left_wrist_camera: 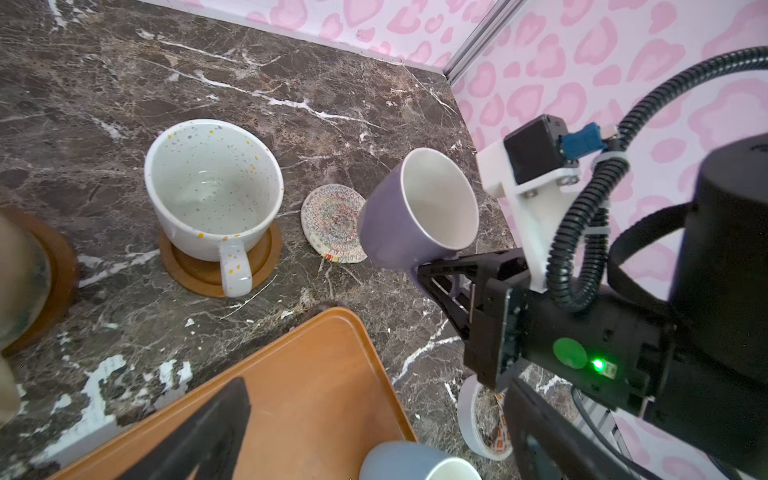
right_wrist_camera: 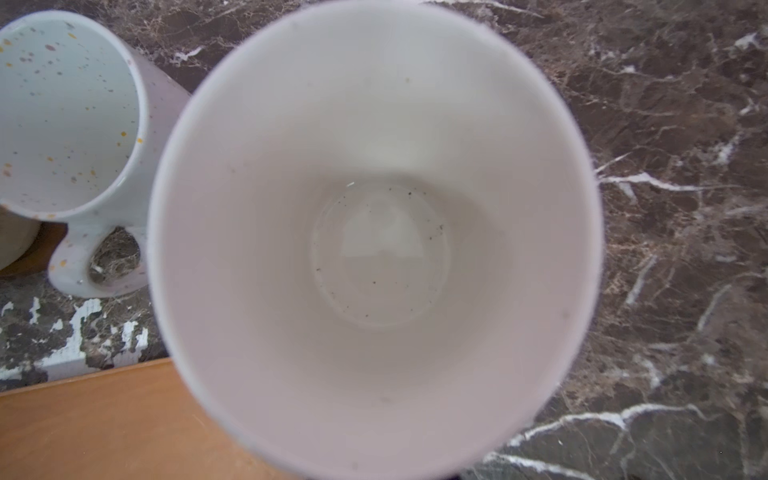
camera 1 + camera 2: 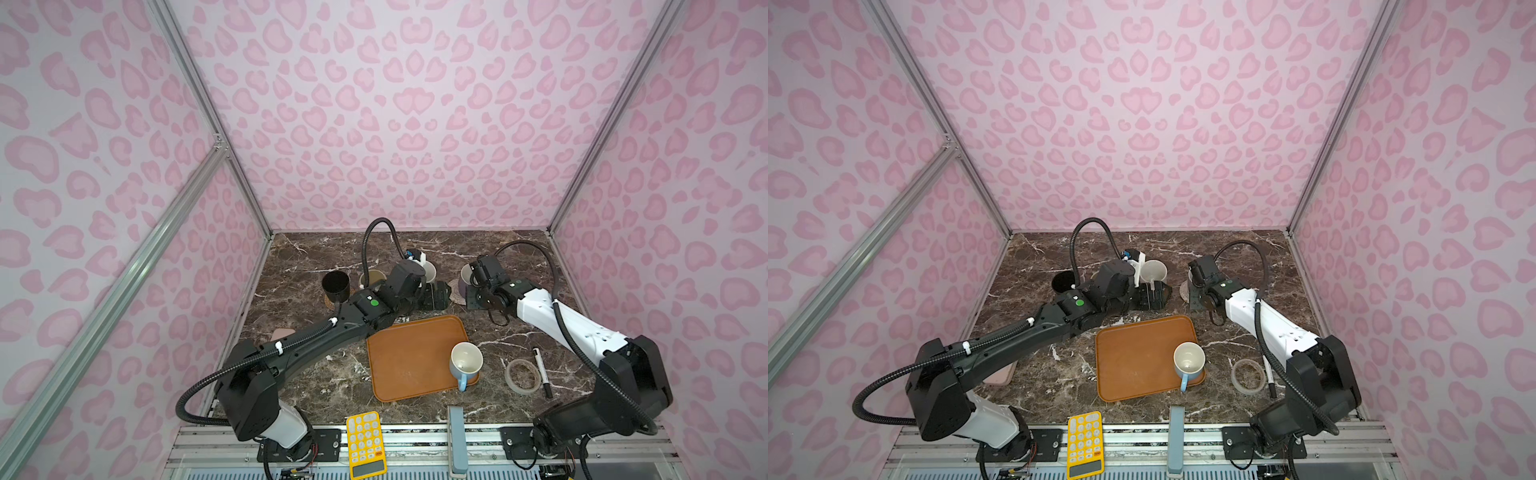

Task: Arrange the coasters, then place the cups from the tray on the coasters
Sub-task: 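Carry the lavender mug with the right gripper onto the colourful woven coaster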

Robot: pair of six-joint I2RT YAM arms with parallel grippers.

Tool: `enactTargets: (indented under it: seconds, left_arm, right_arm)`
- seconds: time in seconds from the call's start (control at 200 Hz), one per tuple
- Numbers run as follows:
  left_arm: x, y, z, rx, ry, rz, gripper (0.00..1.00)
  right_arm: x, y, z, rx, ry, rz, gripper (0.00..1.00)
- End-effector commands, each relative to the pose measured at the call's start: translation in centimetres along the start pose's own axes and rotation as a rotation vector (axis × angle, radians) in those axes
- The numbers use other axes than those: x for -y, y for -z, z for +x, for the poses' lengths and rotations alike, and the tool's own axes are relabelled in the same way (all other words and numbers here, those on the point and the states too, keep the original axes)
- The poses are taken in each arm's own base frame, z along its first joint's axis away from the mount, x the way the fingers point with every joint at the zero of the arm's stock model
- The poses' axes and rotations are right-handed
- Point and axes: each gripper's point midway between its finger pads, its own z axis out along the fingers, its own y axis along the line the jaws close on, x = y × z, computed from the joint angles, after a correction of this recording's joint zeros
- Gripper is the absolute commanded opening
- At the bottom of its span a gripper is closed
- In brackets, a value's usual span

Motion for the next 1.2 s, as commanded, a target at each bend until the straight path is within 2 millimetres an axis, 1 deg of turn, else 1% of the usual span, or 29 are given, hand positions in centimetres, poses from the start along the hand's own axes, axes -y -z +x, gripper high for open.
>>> enactTargets:
  seconds: [0.0,0.17,0.295,0.44,0.575,0.755,0.925,1.075,1.125,1.195]
  left_arm:
    - [0.7,-0.7,-1.5,0.05,0.013,0.013,0.97]
    - [0.0,-1.8,-1.6,0.058,0.013,-0.027,0.97]
    - [-0.2,-2.1,-1.6,0.065,0.013,-0.04,0.97]
    - [-0.3,-2.4,-1.4,0.061,0.013,-0.044,0.97]
    - [-0.4,-2.8,-1.3,0.056,0.015,-0.043,0.97]
    - [-0.4,-3.0,-1.0,0.045,0.01,-0.04,0.97]
    - [-0.5,-3.1,-0.8,0.038,0.008,-0.041,0.97]
    - [-0.4,-3.1,-0.9,0.029,-0.017,-0.052,0.97]
    - [-1.0,-3.2,-0.7,0.016,-0.029,-0.084,0.97]
    - [-0.9,-2.9,-1.0,0.025,-0.027,-0.074,0.97]
  right_arm:
    - [-0.4,-1.1,-1.7,0.039,0.021,-0.016,0.0]
    - [0.2,-3.1,-1.9,0.013,0.017,0.005,0.0]
    - [-0.2,-4.0,-1.9,-0.001,0.024,-0.001,0.0]
    - [0.3,-4.9,-1.5,-0.015,0.029,0.023,0.0]
    - [0.0,-5.3,-1.5,-0.02,0.034,0.017,0.0]
    - [-0.4,-5.6,-2.3,0.005,0.037,0.007,0.0]
    - [-0.4,-6.7,-1.7,-0.022,0.04,0.009,0.0]
    - [-0.4,-7.1,-1.5,-0.032,0.037,0.003,0.0]
    - [-0.5,-7.3,-1.3,-0.036,0.036,-0.001,0.0]
    - [-0.5,-7.4,-1.1,-0.038,0.032,-0.001,0.0]
